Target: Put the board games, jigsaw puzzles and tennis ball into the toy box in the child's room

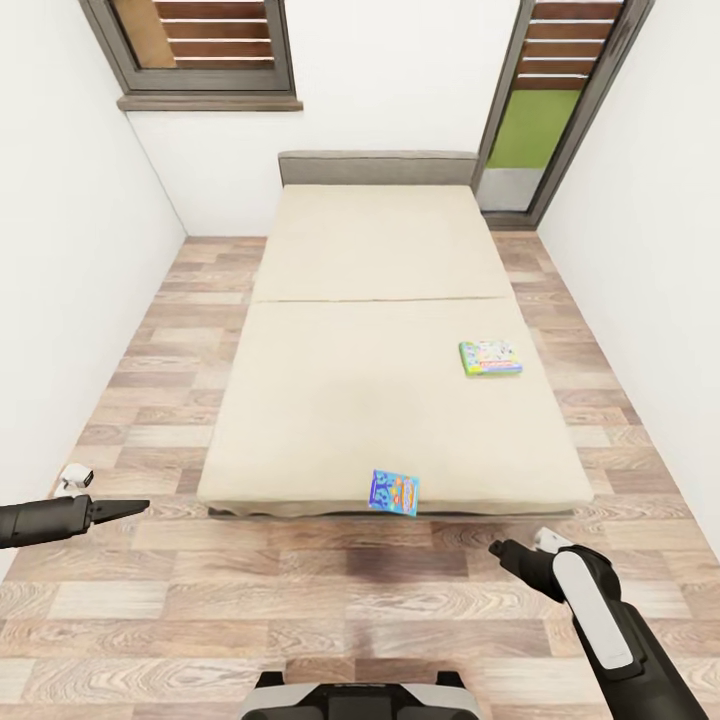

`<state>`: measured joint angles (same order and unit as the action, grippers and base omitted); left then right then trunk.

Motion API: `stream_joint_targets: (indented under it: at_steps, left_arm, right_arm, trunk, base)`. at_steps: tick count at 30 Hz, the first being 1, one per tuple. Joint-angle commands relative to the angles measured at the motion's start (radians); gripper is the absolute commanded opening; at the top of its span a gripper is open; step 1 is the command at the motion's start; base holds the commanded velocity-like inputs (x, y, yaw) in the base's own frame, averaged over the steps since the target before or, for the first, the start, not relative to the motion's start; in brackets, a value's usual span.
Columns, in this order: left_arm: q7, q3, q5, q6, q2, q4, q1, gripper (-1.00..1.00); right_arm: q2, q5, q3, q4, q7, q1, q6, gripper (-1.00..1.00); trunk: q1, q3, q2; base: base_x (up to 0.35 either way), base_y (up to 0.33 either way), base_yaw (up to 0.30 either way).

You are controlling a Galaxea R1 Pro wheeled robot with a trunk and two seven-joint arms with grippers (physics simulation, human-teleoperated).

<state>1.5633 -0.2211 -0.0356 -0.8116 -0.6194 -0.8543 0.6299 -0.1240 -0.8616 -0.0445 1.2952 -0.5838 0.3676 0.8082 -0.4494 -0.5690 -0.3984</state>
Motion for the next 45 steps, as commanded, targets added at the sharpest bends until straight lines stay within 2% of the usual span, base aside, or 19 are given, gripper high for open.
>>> stream_joint_targets:
  at_steps: [1,45]
  left_arm:
    - [0.004,0.0,0.0,-0.011,0.0,0.0,0.0,1.0]
    - [0.003,0.0,0.0,-0.011,0.003,0.0,0.0,1.0]
  right_arm:
    - [0.0,-0.01,0.0,0.0,-0.01,0.001,0.002,1.0]
    - [0.001,-0.01,0.001,-0.02,-0.011,0.001,0.002,1.0]
  trunk:
    - [-0.001,0.0,-0.002]
    - [-0.001,0.074,-0.002]
  base:
    - [0.0,0.0,0.0]
    - [0.0,0.0,0.0]
